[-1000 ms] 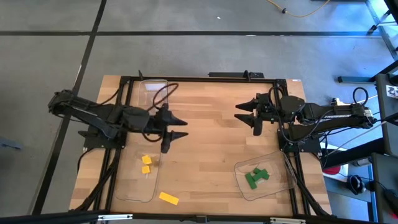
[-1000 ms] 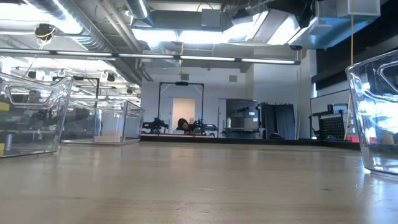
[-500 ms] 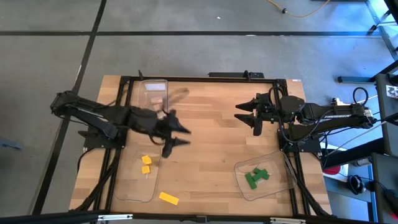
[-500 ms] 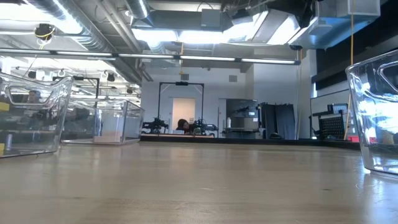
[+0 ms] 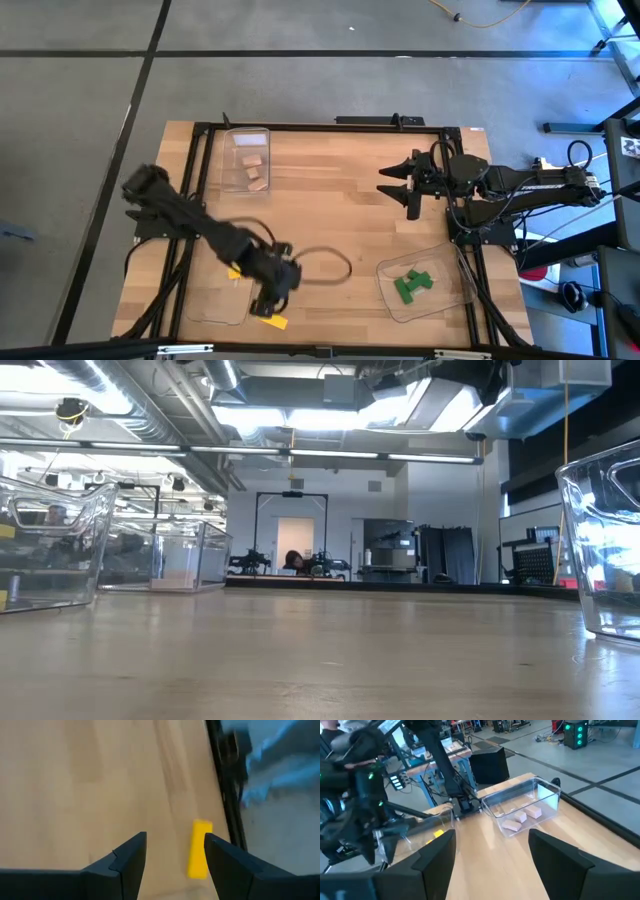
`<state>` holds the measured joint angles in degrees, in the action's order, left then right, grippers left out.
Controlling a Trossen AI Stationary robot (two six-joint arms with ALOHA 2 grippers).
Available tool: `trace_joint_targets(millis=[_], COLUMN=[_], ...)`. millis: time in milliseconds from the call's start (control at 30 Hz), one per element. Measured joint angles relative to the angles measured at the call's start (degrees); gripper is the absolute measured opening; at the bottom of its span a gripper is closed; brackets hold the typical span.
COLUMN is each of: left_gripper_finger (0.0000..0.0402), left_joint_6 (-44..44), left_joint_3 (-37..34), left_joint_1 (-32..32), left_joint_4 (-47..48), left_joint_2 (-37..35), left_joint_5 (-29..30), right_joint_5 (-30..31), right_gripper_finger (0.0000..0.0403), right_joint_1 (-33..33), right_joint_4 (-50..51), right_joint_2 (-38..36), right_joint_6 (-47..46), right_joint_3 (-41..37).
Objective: Sort & place blocks by color
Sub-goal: Put the bottom yellow block into the bottom left transparent bin
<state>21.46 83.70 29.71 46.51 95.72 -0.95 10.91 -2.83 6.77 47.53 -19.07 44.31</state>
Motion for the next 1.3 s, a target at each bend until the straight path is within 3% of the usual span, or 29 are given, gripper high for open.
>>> trace_joint_targets(millis=[200,433,833,1300], left_gripper_finger=[0.0192,0.0219,0.0235,0.0235], left_joint_6=[2.3,4.0,2.3,2.5], left_joint_3=[2.4,2.5,2.5,2.4], left_joint_1=[4.5,6.4,8.8,10.8], left_joint_4=[-0.3,-1.3,-3.8,-6.0], left_joint_2=[8.2,13.9,19.3,20.3], left_joint_5=[-3.2,-2.8,-1.0,3.1], right_joint_5=[0.0,0.0,0.0,0.0], right_gripper_finger=[0.0252,0.0252,0.0252,0.0252], right_joint_1=[0.0,0.0,0.0,0.0], right_joint_4=[2.0,2.9,3.0,3.0], right_joint_2=[0.0,0.0,0.0,0.0], right_joint_6=[0.3,0.2,0.1,-0.1], right_joint_3=[0.0,0.0,0.0,0.0])
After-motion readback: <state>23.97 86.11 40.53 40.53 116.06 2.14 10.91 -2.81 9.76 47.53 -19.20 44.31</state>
